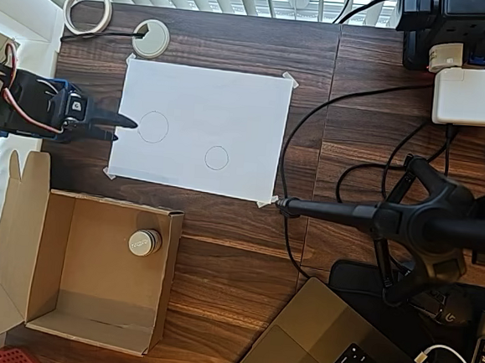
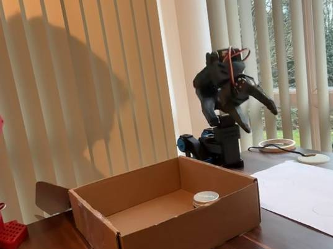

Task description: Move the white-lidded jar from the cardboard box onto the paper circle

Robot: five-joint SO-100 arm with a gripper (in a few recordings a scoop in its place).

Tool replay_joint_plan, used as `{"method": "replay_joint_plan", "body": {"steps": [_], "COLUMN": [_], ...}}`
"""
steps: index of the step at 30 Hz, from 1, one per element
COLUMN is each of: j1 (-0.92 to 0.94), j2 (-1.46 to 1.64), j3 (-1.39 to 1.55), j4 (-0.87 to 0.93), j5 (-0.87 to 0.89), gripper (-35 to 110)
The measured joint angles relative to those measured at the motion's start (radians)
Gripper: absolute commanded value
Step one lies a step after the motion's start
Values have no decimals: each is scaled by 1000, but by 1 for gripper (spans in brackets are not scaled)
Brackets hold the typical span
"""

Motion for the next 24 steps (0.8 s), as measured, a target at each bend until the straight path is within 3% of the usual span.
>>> {"method": "replay_joint_plan", "body": {"steps": [7, 14, 24], "j1": [253, 440, 549], "j2": [-284, -454, -755], "j3": [-242, -245, -244], "j4": [-117, -430, -735], "j5": [-302, -653, -839], "gripper": [32, 32, 33]}}
